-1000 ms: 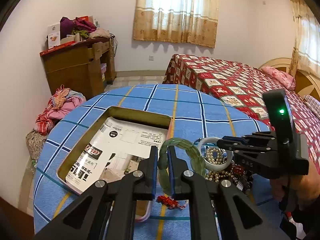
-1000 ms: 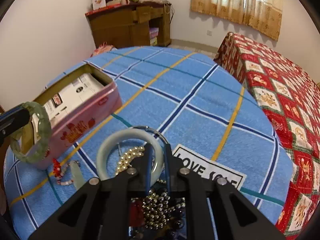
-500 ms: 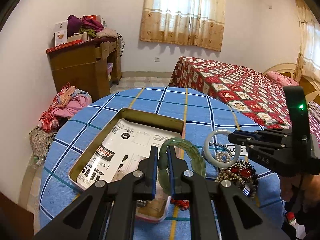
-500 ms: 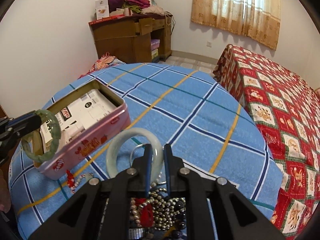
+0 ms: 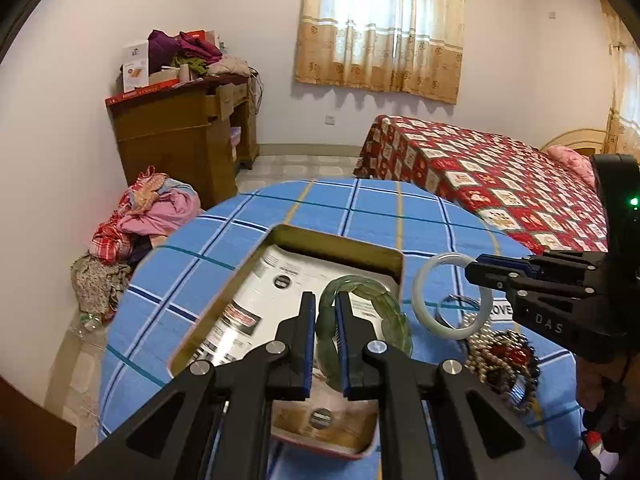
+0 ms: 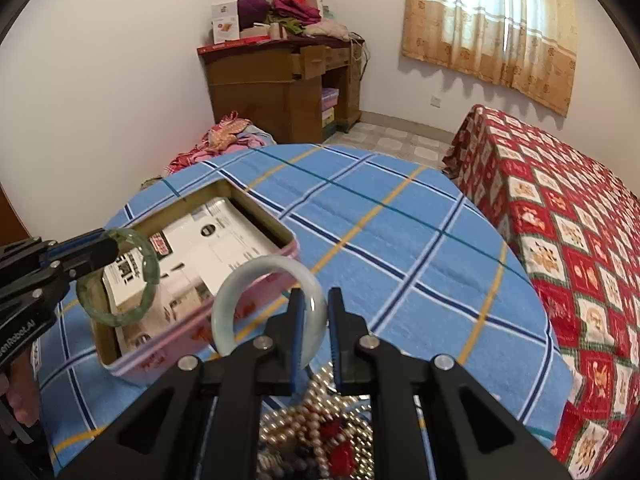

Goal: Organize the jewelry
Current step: 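Carry both bangles into the pink tin and open both tools to release them, then move both open tools back over the remaining jewelry pile, then grasp the pearl necklace with the left tool while the right tool grasps the gold bead necklace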

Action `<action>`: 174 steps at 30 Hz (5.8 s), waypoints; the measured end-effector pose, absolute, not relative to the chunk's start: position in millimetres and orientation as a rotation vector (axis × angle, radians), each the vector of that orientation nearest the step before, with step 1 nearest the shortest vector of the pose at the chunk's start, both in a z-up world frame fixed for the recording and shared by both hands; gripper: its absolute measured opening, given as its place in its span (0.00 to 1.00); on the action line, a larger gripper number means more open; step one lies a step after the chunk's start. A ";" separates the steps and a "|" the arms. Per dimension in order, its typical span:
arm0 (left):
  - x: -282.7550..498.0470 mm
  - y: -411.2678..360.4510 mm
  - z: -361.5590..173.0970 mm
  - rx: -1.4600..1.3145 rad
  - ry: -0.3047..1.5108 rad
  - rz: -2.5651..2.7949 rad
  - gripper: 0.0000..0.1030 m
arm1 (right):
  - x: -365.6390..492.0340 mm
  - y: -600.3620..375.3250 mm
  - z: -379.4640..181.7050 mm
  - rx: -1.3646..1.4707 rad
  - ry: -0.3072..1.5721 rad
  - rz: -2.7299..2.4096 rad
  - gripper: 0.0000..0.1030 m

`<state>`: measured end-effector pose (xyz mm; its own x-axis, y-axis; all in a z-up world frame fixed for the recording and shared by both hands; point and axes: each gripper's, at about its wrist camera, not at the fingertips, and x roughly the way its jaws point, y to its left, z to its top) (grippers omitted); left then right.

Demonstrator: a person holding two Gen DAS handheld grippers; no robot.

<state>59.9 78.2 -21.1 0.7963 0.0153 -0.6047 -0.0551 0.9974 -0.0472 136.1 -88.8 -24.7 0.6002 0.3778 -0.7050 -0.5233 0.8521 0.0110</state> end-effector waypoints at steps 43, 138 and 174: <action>154.1 115.4 -62.4 0.029 0.864 0.099 0.10 | 175.5 -11.5 -56.8 -0.270 0.823 0.505 0.14; 47.5 -5.2 -70.1 0.022 0.773 -0.064 0.51 | 75.0 -144.2 -62.5 -0.141 0.784 0.445 0.46; 73.0 -31.0 -62.7 -0.067 0.825 -0.318 0.05 | 89.0 -185.4 -84.2 -0.057 0.858 0.366 0.19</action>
